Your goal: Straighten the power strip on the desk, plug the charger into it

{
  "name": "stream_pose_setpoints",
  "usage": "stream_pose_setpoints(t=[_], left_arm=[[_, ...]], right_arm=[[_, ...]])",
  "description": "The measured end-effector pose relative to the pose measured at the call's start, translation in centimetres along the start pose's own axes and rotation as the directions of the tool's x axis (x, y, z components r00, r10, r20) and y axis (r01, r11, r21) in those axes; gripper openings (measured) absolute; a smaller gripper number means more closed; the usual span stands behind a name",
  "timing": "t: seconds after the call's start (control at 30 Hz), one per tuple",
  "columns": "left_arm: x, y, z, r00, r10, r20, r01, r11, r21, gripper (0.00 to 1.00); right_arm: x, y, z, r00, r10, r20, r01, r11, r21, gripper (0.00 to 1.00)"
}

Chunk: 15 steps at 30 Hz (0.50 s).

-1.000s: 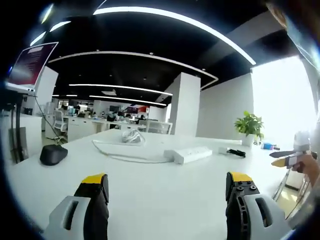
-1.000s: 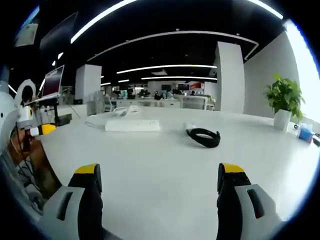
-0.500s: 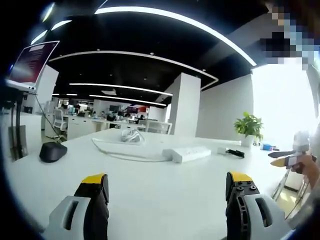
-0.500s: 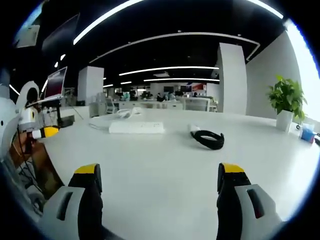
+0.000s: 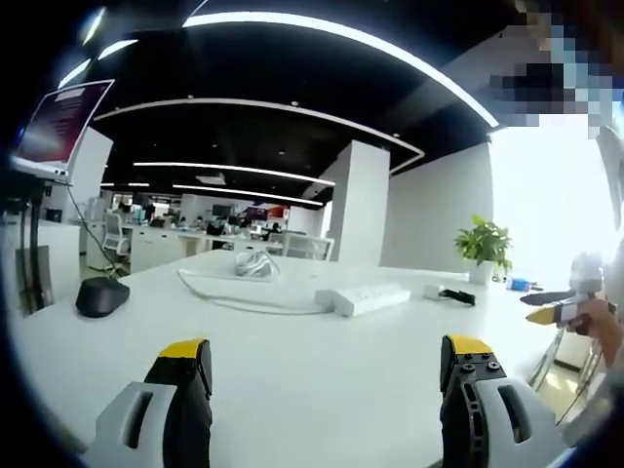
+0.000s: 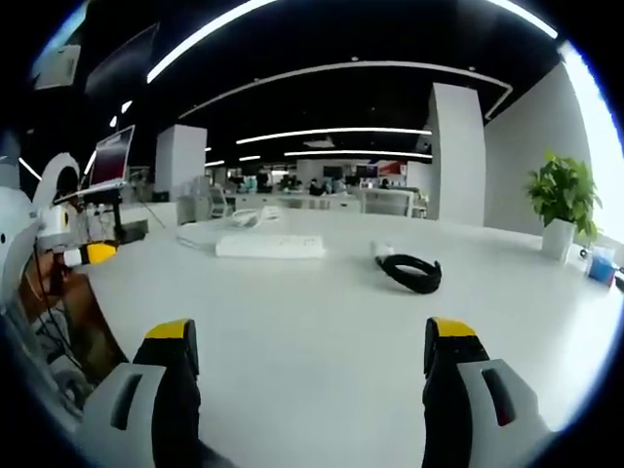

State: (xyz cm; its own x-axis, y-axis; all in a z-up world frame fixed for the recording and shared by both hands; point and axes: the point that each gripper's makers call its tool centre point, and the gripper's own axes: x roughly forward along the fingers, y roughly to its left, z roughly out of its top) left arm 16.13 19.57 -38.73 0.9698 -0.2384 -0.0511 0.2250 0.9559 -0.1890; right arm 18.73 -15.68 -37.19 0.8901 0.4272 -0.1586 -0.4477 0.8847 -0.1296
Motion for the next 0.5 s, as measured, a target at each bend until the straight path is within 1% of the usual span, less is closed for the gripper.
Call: stream_pose_setpoints(t=[0.07, 0.13, 0.17, 0.2, 0.23, 0.3, 0.33, 0.4, 0.43, 0.47, 0.5], left_arm=[[0.3, -0.5, 0.5, 1.000, -0.026, 0.008, 0.025, 0.999, 0.038, 0.99], [0.7, -1.0, 1.4, 0.998, -0.040, 0.040, 0.038, 0.998, 0.057, 0.99], [0.9, -1.5, 2.1, 0.996, -0.060, 0.073, 0.057, 0.997, 0.046, 0.99], [1.1, -1.9, 2.3, 0.993, -0.082, 0.085, 0.079, 0.996, 0.040, 0.99], [1.2, -2.6, 2.6, 0.989, -0.114, 0.099, 0.113, 0.993, 0.023, 0.99], [1.5, -3.0, 2.8, 0.985, -0.131, 0.108, 0.131, 0.991, 0.014, 0.99], [1.6, -3.4, 2.8, 0.983, -0.151, 0.106, 0.151, 0.988, 0.013, 0.99], [1.9, -3.6, 2.9, 0.982, -0.157, 0.101, 0.157, 0.988, 0.015, 0.99], [2.0, -3.8, 2.8, 0.982, -0.165, 0.096, 0.163, 0.986, 0.023, 0.99], [2.2, -4.3, 2.6, 0.978, -0.194, 0.080, 0.191, 0.981, 0.044, 0.99], [2.4, -4.2, 1.8, 0.983, -0.184, 0.022, 0.182, 0.981, 0.063, 0.99]], right_arm=[[0.2, -0.2, 1.0, 1.000, -0.006, 0.030, 0.007, 0.999, -0.047, 0.96], [0.5, -0.1, 2.3, 0.997, 0.005, 0.082, 0.005, 0.993, -0.117, 0.98], [0.8, 0.1, 2.7, 0.995, 0.015, 0.098, -0.001, 0.989, -0.146, 0.99], [1.0, 0.1, 2.8, 0.994, 0.017, 0.104, -0.001, 0.988, -0.154, 0.99], [1.3, 0.3, 2.9, 0.994, 0.023, 0.104, -0.006, 0.988, -0.154, 1.00], [1.7, 0.7, 3.2, 0.991, 0.048, 0.123, -0.027, 0.986, -0.165, 0.99], [1.9, 0.9, 3.3, 0.989, 0.063, 0.131, -0.041, 0.985, -0.166, 0.98], [2.1, 1.5, 3.5, 0.985, 0.096, 0.143, -0.073, 0.985, -0.158, 0.99], [2.3, 1.6, 3.4, 0.985, 0.105, 0.138, -0.083, 0.984, -0.156, 0.99], [2.5, 1.6, 3.3, 0.986, 0.110, 0.126, -0.092, 0.986, -0.139, 0.99], [2.8, 1.7, 2.8, 0.989, 0.118, 0.092, -0.107, 0.988, -0.113, 1.00]])
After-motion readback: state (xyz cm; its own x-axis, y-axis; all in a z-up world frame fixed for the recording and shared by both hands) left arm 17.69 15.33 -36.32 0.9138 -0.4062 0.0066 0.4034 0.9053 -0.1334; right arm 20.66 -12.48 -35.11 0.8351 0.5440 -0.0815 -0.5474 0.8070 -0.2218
